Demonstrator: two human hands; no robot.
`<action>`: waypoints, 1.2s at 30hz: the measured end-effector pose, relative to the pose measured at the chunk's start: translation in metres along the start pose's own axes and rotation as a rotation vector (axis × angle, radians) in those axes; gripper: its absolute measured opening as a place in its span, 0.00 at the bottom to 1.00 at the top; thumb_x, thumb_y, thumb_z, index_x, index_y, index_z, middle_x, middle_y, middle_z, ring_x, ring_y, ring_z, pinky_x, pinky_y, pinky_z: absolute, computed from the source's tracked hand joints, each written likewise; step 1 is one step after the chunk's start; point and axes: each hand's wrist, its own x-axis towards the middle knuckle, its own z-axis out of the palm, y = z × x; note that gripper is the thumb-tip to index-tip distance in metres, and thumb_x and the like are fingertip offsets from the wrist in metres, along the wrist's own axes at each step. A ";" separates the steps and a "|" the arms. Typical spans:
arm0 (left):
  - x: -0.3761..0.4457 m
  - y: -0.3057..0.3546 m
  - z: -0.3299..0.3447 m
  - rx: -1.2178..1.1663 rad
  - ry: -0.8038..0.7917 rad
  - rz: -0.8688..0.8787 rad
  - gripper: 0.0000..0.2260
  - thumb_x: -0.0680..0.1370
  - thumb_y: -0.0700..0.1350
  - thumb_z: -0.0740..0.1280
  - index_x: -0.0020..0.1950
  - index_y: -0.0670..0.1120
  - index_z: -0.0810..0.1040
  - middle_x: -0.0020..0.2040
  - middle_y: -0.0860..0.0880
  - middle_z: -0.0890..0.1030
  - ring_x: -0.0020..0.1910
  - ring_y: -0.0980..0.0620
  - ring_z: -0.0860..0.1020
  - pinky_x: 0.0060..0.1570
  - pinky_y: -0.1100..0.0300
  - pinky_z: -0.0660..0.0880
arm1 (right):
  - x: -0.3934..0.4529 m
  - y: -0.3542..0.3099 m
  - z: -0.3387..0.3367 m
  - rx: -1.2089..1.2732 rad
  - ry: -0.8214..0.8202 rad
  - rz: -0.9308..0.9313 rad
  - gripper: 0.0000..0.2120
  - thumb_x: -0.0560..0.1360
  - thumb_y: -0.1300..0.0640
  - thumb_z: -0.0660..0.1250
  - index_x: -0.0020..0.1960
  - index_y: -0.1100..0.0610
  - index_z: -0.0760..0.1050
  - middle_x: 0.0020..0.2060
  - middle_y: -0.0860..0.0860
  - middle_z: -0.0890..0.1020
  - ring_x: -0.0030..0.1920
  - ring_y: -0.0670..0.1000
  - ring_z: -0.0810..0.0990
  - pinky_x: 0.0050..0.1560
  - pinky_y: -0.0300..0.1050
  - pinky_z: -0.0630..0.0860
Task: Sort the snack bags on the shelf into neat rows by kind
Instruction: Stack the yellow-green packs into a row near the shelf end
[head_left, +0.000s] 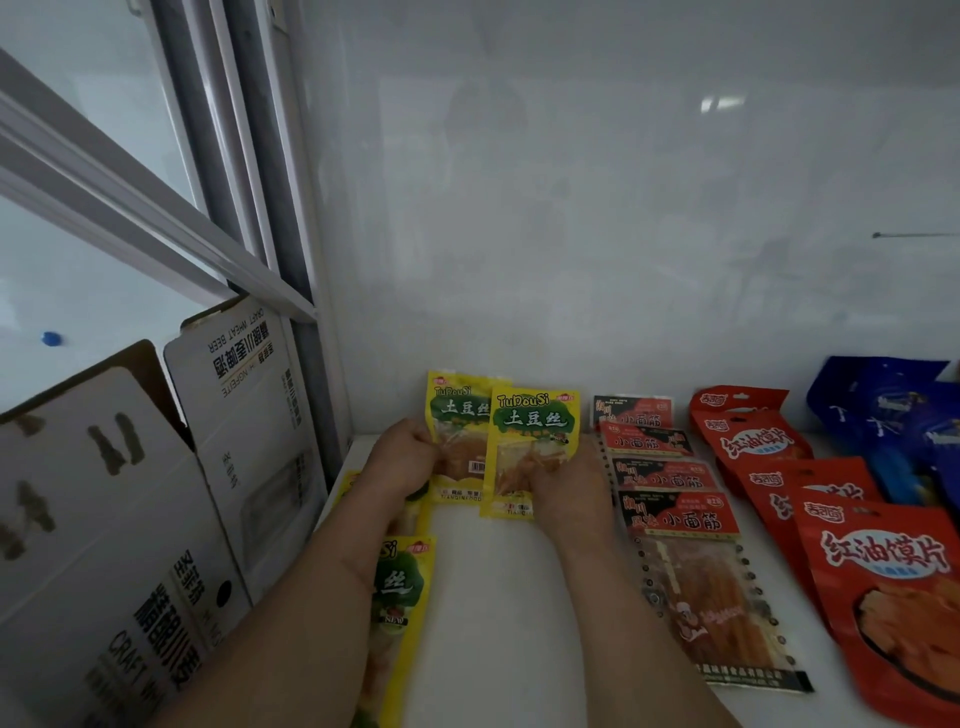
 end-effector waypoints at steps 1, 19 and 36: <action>-0.002 0.001 -0.003 -0.021 0.020 -0.002 0.08 0.77 0.37 0.65 0.41 0.46 0.70 0.36 0.47 0.73 0.32 0.50 0.69 0.29 0.57 0.63 | 0.004 0.005 0.003 -0.001 0.009 0.000 0.36 0.61 0.40 0.68 0.66 0.52 0.69 0.50 0.51 0.83 0.49 0.56 0.85 0.45 0.55 0.82; -0.017 -0.021 -0.024 -0.504 0.065 -0.062 0.09 0.82 0.48 0.66 0.49 0.45 0.83 0.46 0.44 0.86 0.46 0.43 0.85 0.50 0.46 0.81 | -0.023 -0.040 -0.029 0.066 0.005 -0.035 0.13 0.74 0.61 0.69 0.58 0.55 0.74 0.49 0.53 0.83 0.50 0.57 0.82 0.48 0.50 0.79; -0.033 -0.005 -0.002 -0.166 -0.010 -0.092 0.10 0.73 0.44 0.74 0.44 0.37 0.84 0.42 0.39 0.86 0.44 0.39 0.85 0.50 0.42 0.81 | -0.023 -0.061 -0.023 -0.167 -0.207 -0.013 0.32 0.81 0.36 0.52 0.75 0.57 0.64 0.70 0.57 0.73 0.69 0.60 0.72 0.67 0.55 0.66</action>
